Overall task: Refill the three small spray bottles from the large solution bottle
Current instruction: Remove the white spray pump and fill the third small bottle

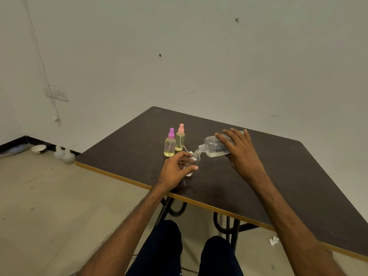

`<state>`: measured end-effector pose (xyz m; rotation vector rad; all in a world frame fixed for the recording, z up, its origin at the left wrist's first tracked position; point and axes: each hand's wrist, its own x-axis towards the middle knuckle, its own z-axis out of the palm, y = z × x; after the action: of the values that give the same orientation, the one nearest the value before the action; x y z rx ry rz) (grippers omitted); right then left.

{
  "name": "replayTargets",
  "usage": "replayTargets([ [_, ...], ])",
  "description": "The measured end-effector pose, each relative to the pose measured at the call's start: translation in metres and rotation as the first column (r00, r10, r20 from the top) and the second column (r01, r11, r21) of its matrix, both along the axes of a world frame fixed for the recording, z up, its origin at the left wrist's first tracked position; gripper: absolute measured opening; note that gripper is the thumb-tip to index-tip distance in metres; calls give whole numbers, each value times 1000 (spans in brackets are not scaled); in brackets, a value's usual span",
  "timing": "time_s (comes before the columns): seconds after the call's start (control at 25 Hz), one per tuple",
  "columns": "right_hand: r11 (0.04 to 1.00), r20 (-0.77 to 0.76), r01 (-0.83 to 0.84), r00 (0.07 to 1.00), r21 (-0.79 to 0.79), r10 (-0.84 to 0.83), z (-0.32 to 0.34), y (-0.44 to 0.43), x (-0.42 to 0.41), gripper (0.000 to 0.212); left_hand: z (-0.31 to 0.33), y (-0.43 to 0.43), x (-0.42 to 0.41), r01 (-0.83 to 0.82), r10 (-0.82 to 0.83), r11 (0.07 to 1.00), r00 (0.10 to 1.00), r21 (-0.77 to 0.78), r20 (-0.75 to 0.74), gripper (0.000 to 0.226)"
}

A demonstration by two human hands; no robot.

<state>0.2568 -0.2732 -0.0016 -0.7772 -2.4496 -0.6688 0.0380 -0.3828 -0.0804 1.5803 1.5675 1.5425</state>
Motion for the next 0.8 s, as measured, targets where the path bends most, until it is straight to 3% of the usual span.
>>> replayTargets([
  [0.8,999,3,-32,999,38,32,3,3,-1,91,-1,1,0,-1,1,1000,1000,6,16,40],
])
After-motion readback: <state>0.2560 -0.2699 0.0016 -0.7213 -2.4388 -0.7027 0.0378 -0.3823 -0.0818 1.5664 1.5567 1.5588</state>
